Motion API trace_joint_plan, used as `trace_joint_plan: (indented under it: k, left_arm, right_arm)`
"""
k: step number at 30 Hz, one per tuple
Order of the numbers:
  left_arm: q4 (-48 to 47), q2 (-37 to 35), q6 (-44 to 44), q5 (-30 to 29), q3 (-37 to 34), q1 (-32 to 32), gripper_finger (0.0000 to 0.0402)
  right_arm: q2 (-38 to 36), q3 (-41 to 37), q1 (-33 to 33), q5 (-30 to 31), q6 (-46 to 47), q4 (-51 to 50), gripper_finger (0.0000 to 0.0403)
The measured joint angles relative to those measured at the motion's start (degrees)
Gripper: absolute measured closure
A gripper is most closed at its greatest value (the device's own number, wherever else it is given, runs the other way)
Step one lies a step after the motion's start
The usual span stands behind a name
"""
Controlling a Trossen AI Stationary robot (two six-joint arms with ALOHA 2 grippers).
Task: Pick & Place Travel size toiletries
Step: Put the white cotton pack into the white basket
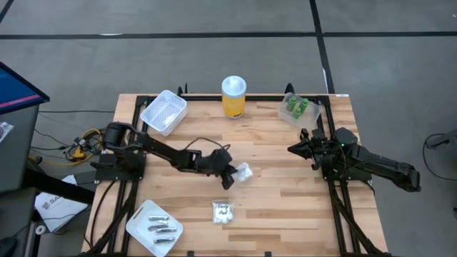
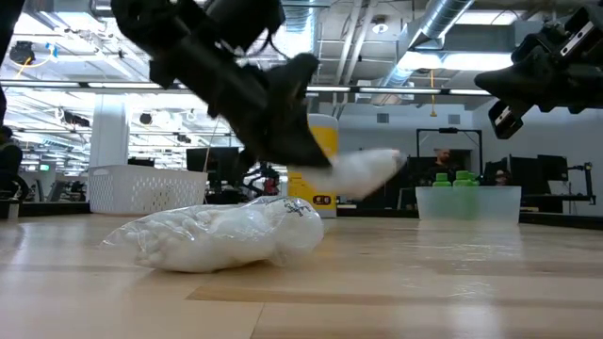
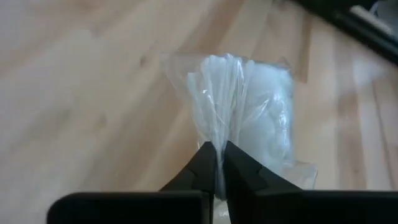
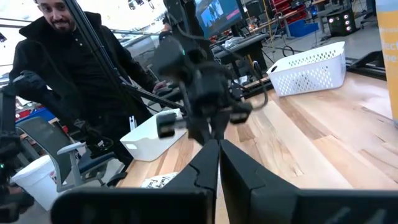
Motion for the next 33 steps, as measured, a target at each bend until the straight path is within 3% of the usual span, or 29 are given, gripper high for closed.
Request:
trace_joint_plan:
  k: [7, 22, 33]
  left_arm:
    - [-3.9, -10.9, 4.9, -3.0, 0.0, 3.6, 0.0389]
    - [-31.2, -41.3, 14.5, -22.7, 0.0, 15.2, 0.0394]
    - [-50.7, -50.6, 15.3, -25.1, 0.0, 28.5, 0.0394]
  right_arm:
    - [0.0, 0.0, 0.0, 0.0, 0.0, 0.0, 0.0394]
    - [0.0, 0.0, 0.0, -0.2, 0.0, 0.0, 0.0394]
    - [0.0, 0.0, 0.0, -0.2, 0.0, 0.0, 0.0395]
